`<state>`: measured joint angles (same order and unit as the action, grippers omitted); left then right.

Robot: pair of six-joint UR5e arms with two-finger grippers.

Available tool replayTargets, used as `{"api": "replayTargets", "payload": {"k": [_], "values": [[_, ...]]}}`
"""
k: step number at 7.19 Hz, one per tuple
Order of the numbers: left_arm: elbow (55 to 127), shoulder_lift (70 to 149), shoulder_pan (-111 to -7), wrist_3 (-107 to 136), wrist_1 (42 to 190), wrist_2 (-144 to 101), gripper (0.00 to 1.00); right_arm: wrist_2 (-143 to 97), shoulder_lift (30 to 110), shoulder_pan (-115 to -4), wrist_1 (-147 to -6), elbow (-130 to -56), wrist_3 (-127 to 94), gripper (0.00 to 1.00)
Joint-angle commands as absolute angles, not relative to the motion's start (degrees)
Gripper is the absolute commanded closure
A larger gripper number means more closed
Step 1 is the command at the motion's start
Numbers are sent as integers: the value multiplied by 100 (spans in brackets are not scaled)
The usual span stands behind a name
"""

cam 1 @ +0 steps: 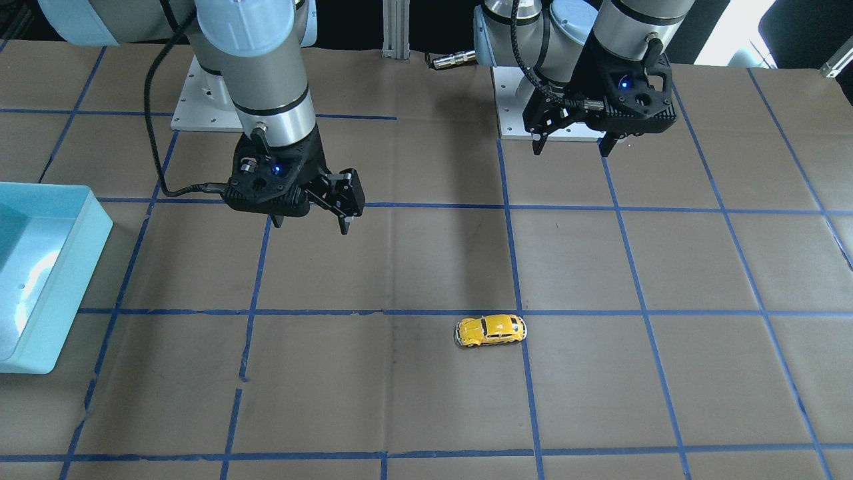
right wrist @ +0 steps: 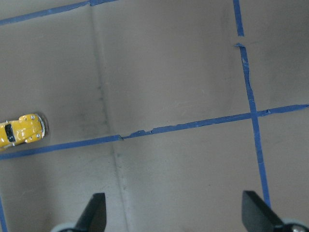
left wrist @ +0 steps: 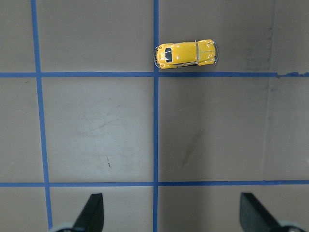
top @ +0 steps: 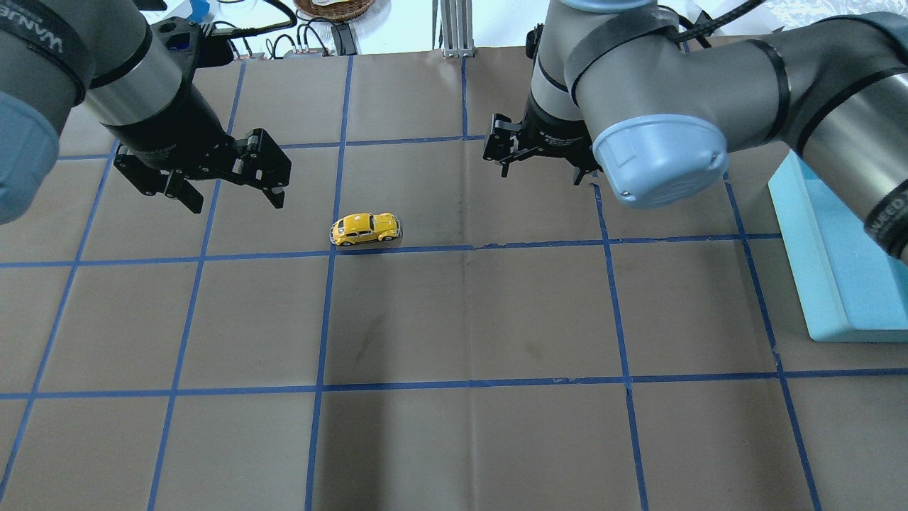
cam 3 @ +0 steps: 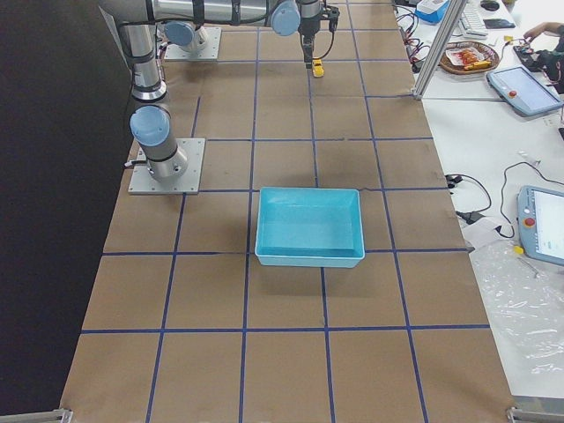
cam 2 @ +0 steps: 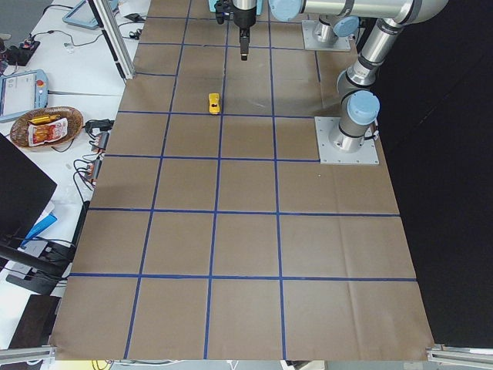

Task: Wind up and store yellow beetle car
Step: 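Move the right gripper across and lower it over the yellow car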

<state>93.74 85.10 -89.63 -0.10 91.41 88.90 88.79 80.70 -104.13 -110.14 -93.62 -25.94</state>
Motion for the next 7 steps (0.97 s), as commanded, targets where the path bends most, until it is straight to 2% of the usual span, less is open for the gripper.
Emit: {"api": "replayTargets", "payload": {"k": [1,5,7], "values": [[9396,8455,-8921,-105,9149,8912,0,8877,7727,-10512,-11206,-9395,-3531,1],[9413,8367,-8606,-832,9220,9123,0,9105,7664,-10512,-10881,-9369,-3751,1],[9413,8367,-8508,-985,9202,9123,0,9018,7638,-10634,-10593,-9317,-6901,1]]}}
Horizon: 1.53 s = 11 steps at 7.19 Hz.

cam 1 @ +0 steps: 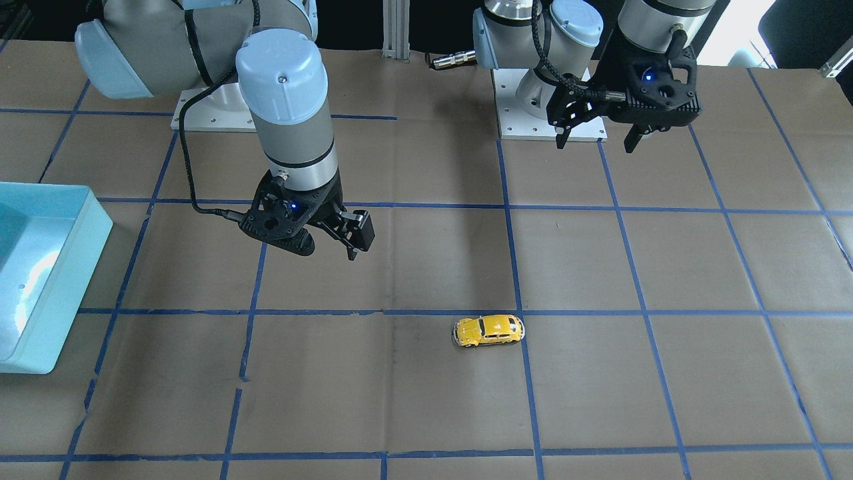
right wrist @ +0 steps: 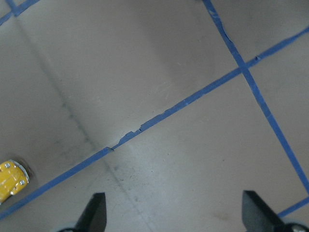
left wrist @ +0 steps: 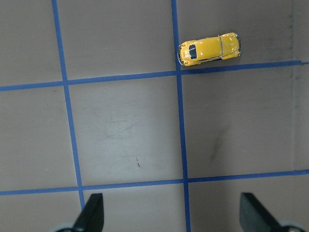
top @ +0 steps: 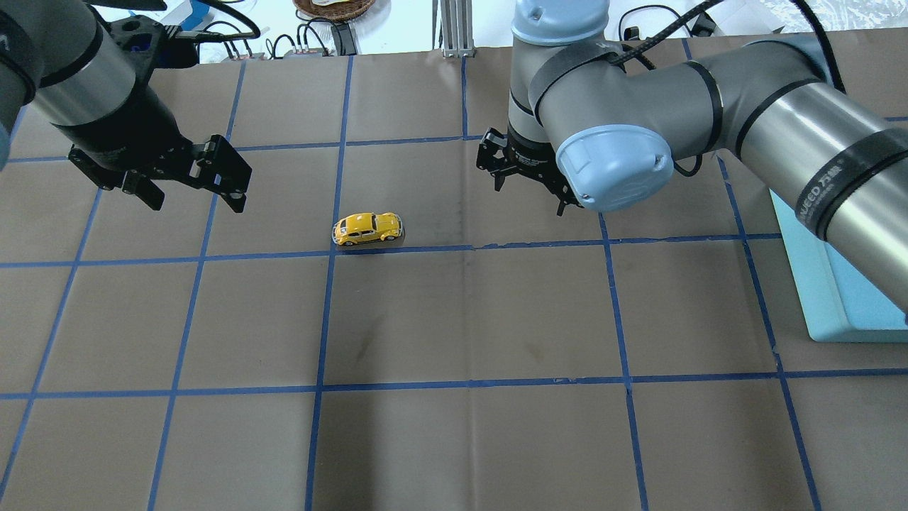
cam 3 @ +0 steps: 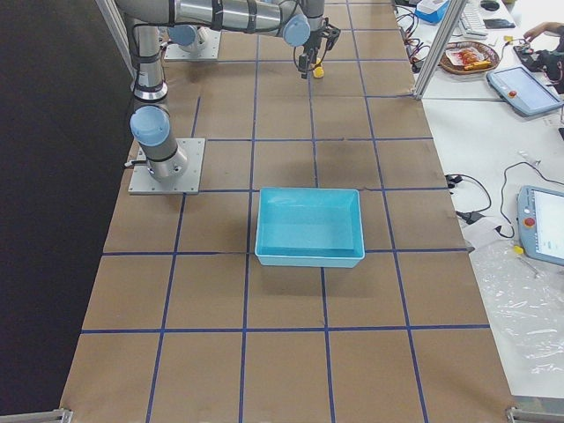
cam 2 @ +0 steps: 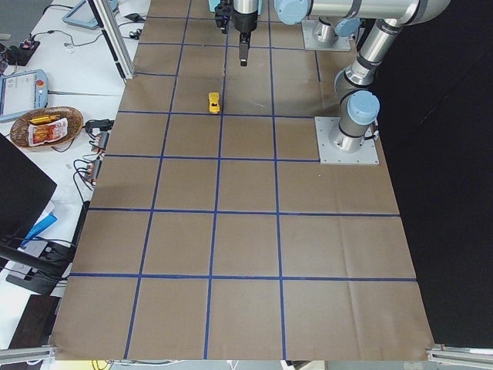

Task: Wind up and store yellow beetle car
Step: 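Move the right gripper across and lower it over the yellow car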

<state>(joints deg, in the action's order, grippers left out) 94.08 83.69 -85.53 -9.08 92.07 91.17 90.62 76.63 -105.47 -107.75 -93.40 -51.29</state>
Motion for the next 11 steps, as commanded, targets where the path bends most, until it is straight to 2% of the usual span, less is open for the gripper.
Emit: {"api": "replayTargets", "payload": {"k": [1,2,4,9,11], "values": [[9413,8367,-8517,-950,9202,9106,0,9026,7446,-10800,-10513,-9108,-8187,1],[9413,8376,-8508,-967,9211,9114,0,8913,7105,-10932,-10164,-8618,-9479,1],[9483,8385,-8508,-975,9150,9105,0,8124,6437,-11178,-10011,-7764,-10586,1],[9571,8341,-8438,-1072,9158,9123,0,7920,5083,-11549,-10099,-6805,-11391,1],[9571,8341,-8411,-1081,9167,9123,0,7831,4747,-11601,-10465,-6689,-11495,1]]}}
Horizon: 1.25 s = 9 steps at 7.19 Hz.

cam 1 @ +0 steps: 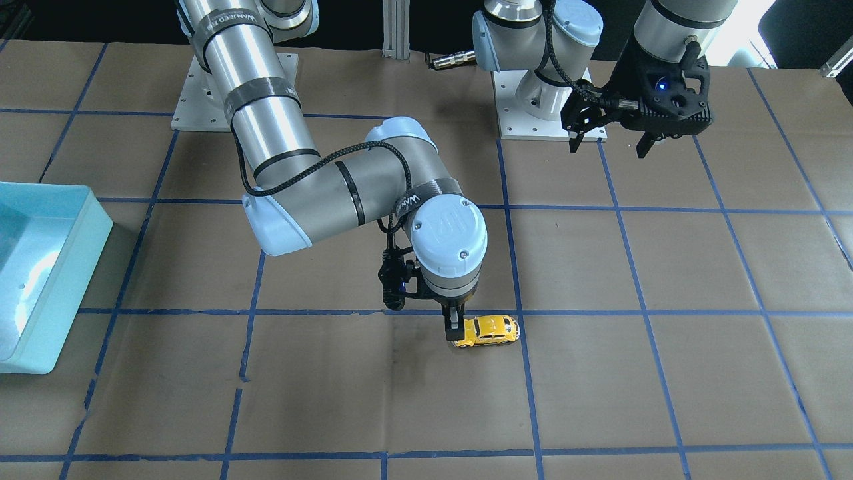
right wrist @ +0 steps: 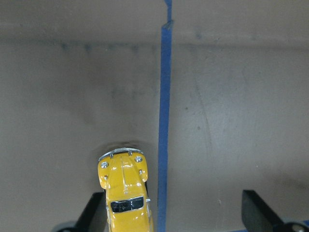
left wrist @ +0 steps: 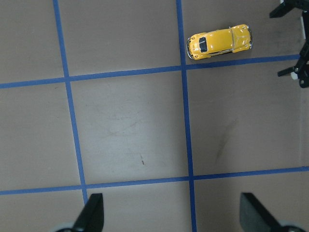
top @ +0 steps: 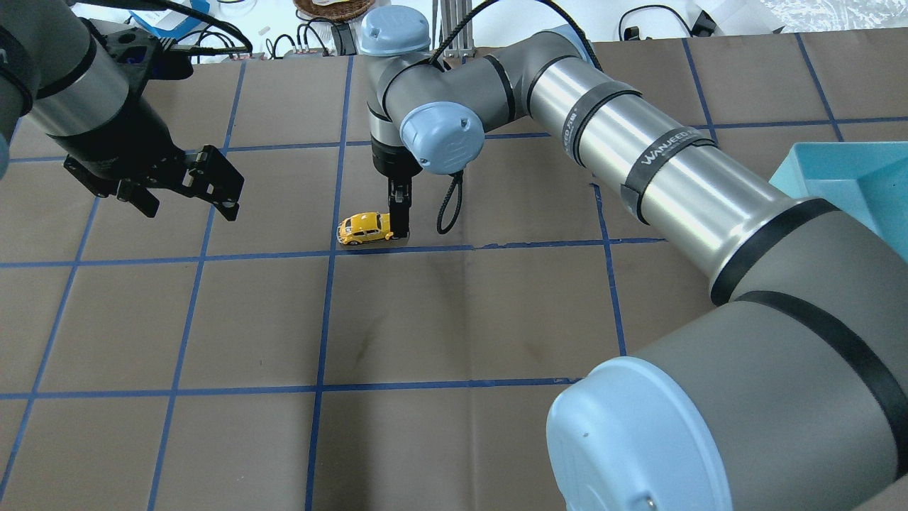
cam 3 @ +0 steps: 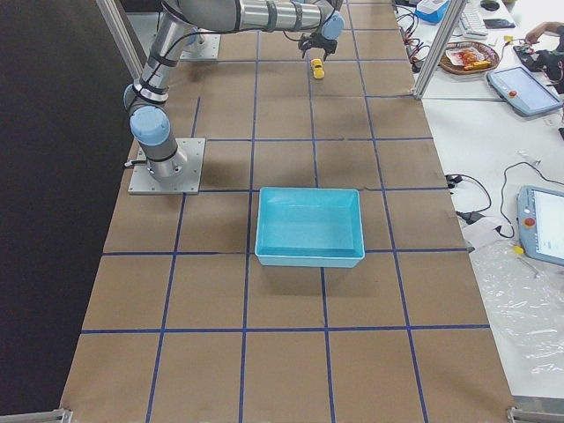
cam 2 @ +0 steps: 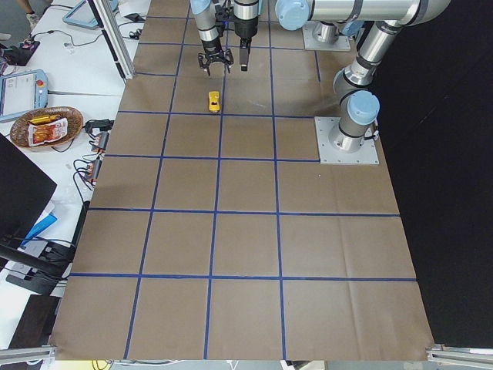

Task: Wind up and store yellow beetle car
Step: 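Move the right gripper across and lower it over the yellow car, then close the right gripper on the yellow car and lift it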

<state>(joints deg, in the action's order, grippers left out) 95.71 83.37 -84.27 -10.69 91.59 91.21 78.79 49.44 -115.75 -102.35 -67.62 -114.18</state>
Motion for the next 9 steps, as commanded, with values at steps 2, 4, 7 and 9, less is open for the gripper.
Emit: {"api": "replayTargets", "payload": {"k": [2,4,7,9], "values": [[9571,8341,-8411,-1081,9167,9123,0,7840,4641,-11602,-10538,-6688,-11496,1],[9580,8341,-8411,-1081,9176,9123,0,7831,4606,-11602,-10599,-6688,-11505,1],[9580,8341,-8402,-1090,9176,9123,0,7831,4430,-11680,-10783,-6688,-11505,1],[9580,8341,-8402,-1090,9176,9123,0,7875,4359,-11698,-10828,-6688,-11487,1]]}}
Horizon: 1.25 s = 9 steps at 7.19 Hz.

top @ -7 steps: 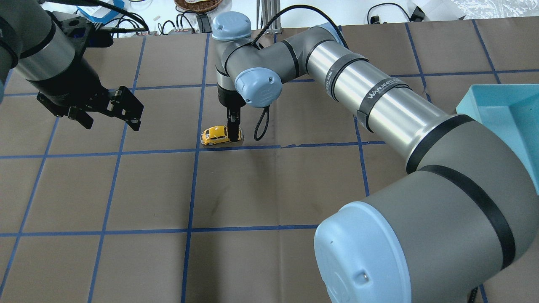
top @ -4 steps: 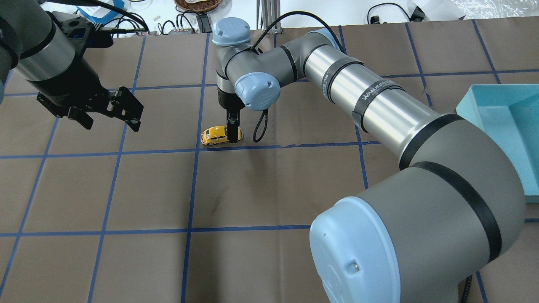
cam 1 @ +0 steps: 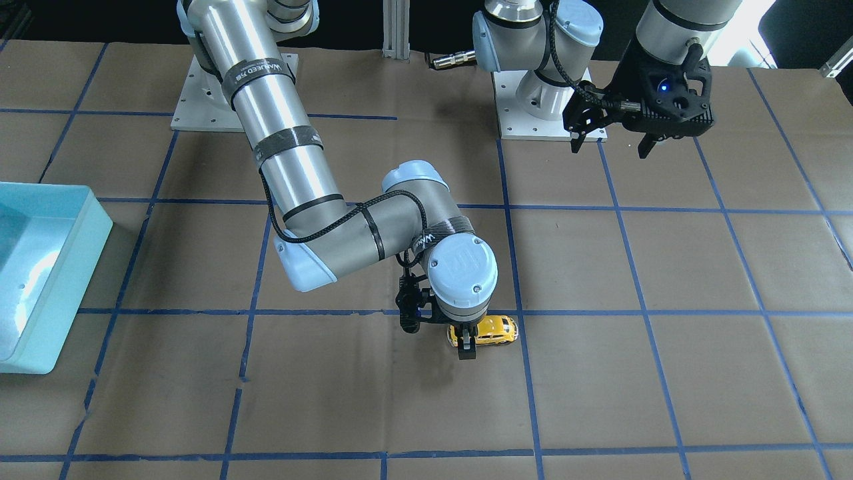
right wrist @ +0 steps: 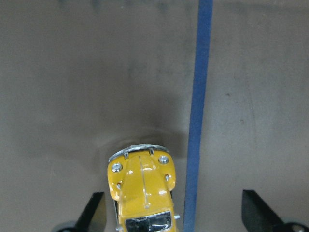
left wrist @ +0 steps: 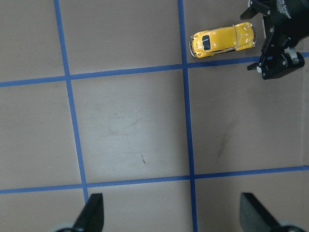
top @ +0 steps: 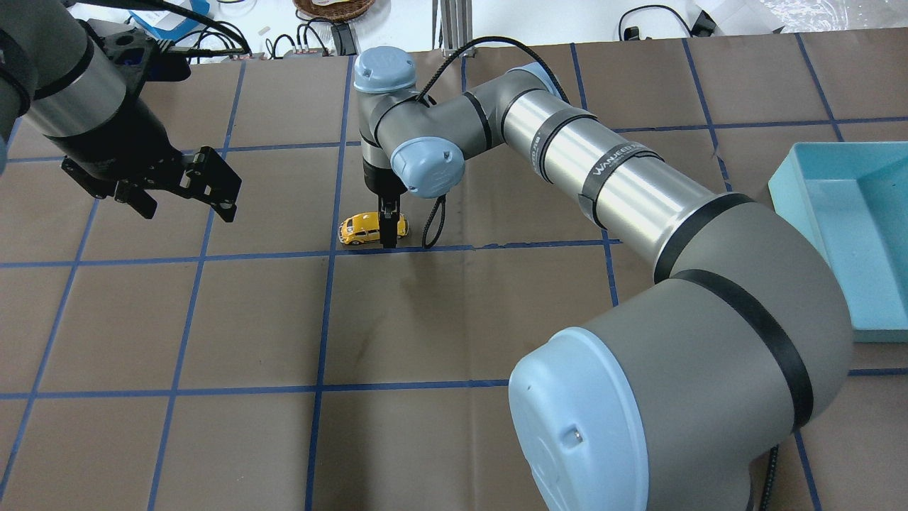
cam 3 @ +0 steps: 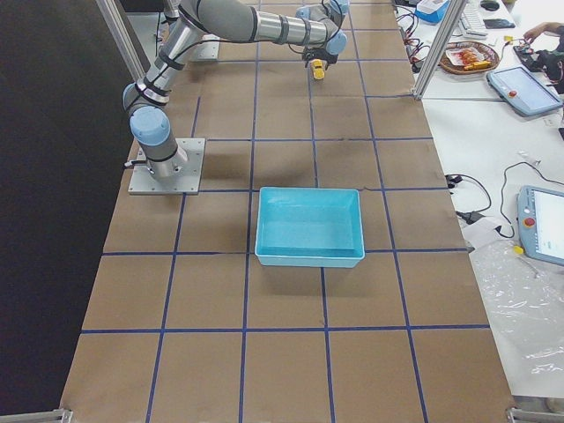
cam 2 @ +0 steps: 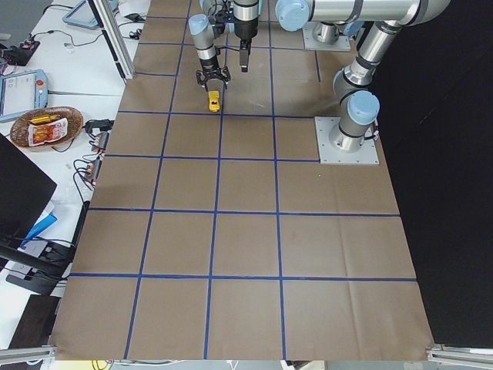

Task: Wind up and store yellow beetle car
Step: 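Close the right gripper on the yellow car and lift it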

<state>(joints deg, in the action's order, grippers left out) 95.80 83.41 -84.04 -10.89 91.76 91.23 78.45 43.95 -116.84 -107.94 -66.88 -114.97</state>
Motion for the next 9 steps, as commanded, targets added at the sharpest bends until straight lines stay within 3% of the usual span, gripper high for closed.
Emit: {"api": "replayTargets", "payload": {"k": [1,5,6,9], "values": [[9580,8341,-8402,-1090,9176,9123,0,7919,4359,-11707,-10898,-6688,-11453,1],[9580,8341,-8402,-1090,9176,9123,0,7928,4132,-11847,-11276,-6688,-11452,3],[9580,8341,-8402,-1081,9176,9123,0,7928,4131,-11848,-11276,-6688,-11452,10],[9580,8341,-8402,-1081,9176,9123,0,7928,4131,-11848,-11285,-6688,-11452,63]]}}
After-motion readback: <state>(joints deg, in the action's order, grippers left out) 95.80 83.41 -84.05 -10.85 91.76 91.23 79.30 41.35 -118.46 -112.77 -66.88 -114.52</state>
